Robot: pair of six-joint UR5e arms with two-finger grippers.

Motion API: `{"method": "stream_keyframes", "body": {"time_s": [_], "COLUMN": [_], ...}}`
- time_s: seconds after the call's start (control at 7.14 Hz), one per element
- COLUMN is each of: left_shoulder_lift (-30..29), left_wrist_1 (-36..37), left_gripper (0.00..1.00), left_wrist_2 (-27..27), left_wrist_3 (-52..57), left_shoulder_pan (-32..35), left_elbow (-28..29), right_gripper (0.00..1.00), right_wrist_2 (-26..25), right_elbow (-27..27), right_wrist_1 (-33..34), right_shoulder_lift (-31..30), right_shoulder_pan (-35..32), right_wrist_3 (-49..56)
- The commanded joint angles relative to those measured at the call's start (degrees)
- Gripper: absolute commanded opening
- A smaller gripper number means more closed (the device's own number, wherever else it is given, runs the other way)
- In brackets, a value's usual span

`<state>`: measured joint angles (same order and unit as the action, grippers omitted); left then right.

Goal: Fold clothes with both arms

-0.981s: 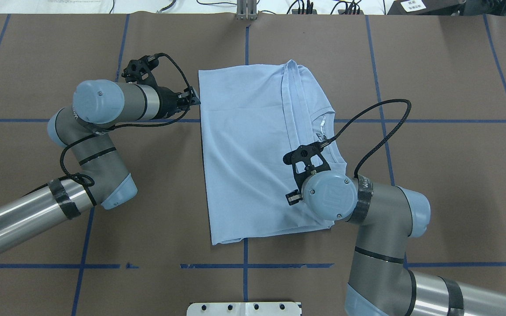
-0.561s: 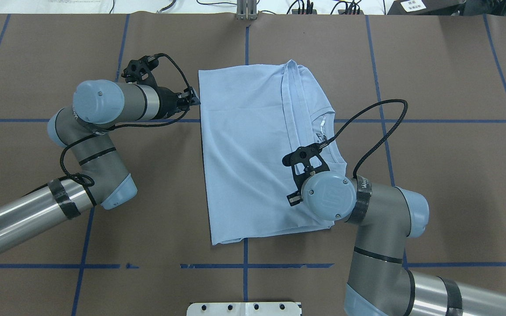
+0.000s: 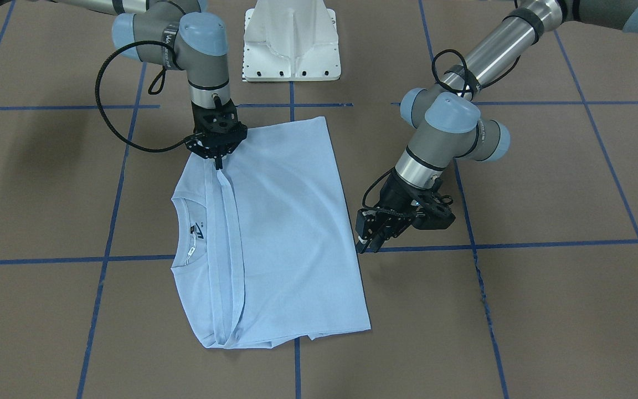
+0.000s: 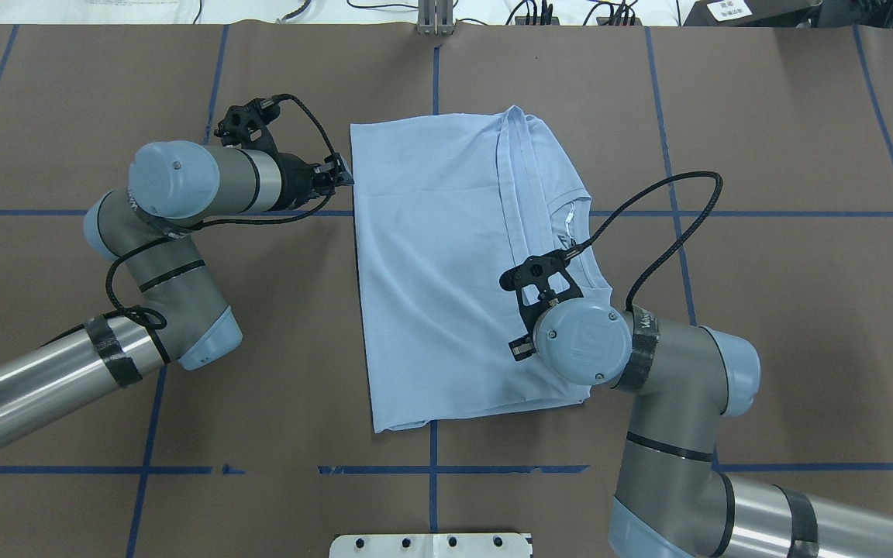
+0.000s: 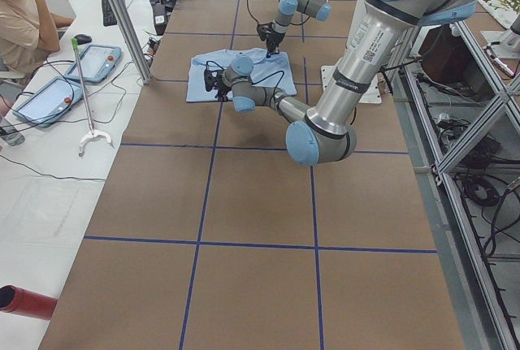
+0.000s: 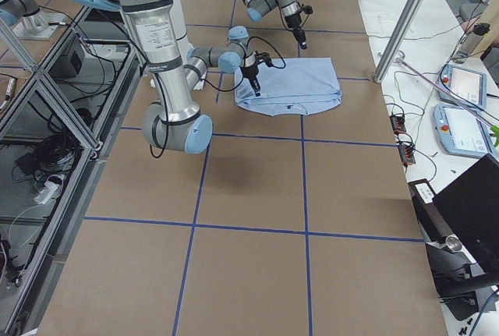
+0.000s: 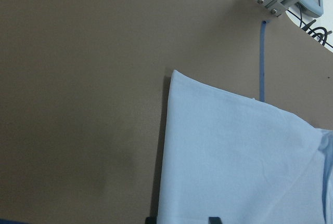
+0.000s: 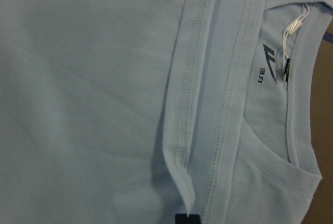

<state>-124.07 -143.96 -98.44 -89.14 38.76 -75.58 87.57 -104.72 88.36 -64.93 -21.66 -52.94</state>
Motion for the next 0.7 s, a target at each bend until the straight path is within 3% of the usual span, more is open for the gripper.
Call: {"method": "stream_keyframes", "body": {"time_s": [0.0,0.42,0.56], "left_shoulder_lift": [-0.12,-0.04,-0.04], "left_wrist_1": [0.0,0.0,0.0], "left_gripper": [0.44,0.44,0.44], "left_wrist_2": [0.0,0.0,0.0], "left_wrist_3": [-0.07,-0.07,-0.07], "left_shoulder_pan": [0.0,0.0,0.0], "left_elbow": [0.0,-0.44,-0.44], "right_gripper": [0.0,0.0,0.06], "right_wrist_2": [0.24,0.23,0.15], "right_elbow": [-0.66,-3.81,-3.82], "right_wrist_1": [0.06,0.58,0.67], "right_shoulder_lift": [-2.11,-4.58,-4.85], "right_shoulder_pan": [-0.75,0.04,0.13], "right_wrist_3": [0.04,-3.31,-3.4]}}
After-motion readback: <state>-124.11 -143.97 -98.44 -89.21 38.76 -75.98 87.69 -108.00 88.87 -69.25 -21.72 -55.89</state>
